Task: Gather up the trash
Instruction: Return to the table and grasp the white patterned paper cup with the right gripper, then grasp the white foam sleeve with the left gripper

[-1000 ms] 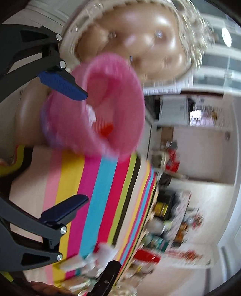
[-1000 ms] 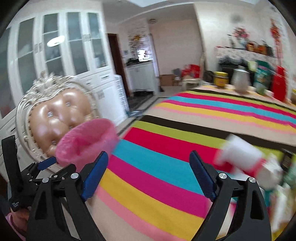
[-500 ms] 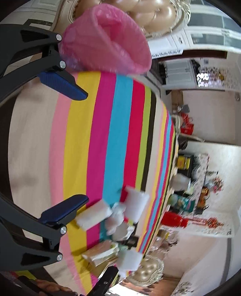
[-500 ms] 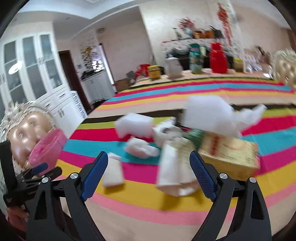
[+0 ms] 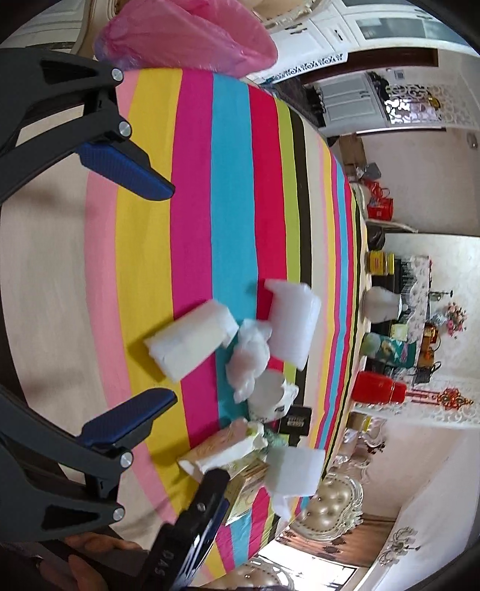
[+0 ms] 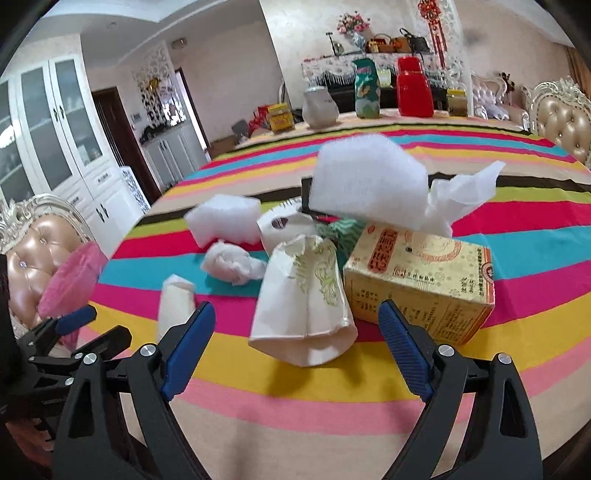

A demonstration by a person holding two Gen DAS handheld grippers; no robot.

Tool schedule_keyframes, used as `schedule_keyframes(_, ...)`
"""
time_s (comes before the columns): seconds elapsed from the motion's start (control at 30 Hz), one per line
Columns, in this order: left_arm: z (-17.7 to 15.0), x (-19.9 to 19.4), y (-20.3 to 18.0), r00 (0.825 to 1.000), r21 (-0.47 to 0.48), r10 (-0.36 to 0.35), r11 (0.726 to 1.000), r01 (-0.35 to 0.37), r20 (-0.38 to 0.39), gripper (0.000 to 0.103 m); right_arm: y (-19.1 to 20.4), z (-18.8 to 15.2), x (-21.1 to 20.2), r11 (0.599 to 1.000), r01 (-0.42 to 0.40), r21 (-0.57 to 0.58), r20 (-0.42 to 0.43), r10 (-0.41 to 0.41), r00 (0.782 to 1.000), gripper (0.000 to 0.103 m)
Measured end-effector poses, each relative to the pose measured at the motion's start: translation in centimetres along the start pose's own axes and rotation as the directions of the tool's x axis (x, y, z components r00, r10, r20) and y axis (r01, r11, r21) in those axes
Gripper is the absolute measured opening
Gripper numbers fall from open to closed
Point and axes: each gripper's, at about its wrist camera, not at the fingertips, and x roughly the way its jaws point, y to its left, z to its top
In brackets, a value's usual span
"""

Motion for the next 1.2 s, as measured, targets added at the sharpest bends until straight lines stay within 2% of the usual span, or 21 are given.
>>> schedule_keyframes(0.3, 0.0, 1.4, 0.7, 0.997, -0.031, -0.037, 0.999, 0.035, -0.062, 0.098, 0.3, 1.2, 2.5, 0.999, 0.043, -0.021, -0.081, -0.045, 0.996, 0.085)
schedule_keyframes(0.43, 0.2, 1.7, 0.9, 0.997, -0.033, -0.031, 0.999, 0.028, -0.072, 0.098, 0.2, 1.6, 3.8, 0.998, 0.058, -0.019, -0.103, -0.06, 0.993, 0.085)
schedule_keyframes(0.47, 0.2, 1.7, 0.9, 0.997, -0.034, -0.03, 0.999, 0.028, -0.075, 0.098, 0.2, 1.5, 4.0, 0.998, 0.061, -0.022, -0.108, -0.063, 0.992, 0.08)
schedule_keyframes(0.5, 0.3, 1.9, 0.8, 0.996, -0.036, -0.029, 0.999, 0.026, -0.079, 0.098, 0.2, 1.3, 4.1, 0.998, 0.063, -0.024, -0.111, -0.065, 0.992, 0.068)
schedule_keyframes(0.57, 0.6, 2.1, 0.8, 0.996, -0.038, -0.031, 0.999, 0.028, -0.082, 0.098, -0.2, 1.3, 4.1, 0.999, 0.046, -0.001, -0.114, -0.046, 0.992, 0.055)
schedule_keyframes(0.6, 0.7, 2.2, 0.7, 0.996, -0.038, -0.027, 0.999, 0.024, -0.083, 0.098, -0.6, 1.4, 3.7, 0.999, 0.043, 0.017, -0.097, -0.041, 0.994, 0.05)
schedule_keyframes(0.7, 1.1, 2.6, 0.3, 0.996, -0.035, -0.008, 0.999, 0.005, -0.092, 0.098, -1.0, 1.3, 3.0, 0.999, 0.033, 0.035, -0.067, -0.03, 0.997, 0.045)
schedule_keyframes(0.9, 1.7, 3.4, -0.7, 0.995, -0.019, 0.005, 1.0, -0.007, -0.102, 0.098, -1.2, 1.4, 2.2, 0.999, 0.024, 0.046, -0.023, -0.023, 0.999, 0.044)
schedule_keyframes(1.2, 2.8, 5.0, -2.4, 0.993, -0.011, 0.009, 1.0, -0.01, -0.114, 0.096, -1.8, 1.5, 1.9, 0.997, 0.037, 0.066, -0.003, -0.037, 0.999, 0.044)
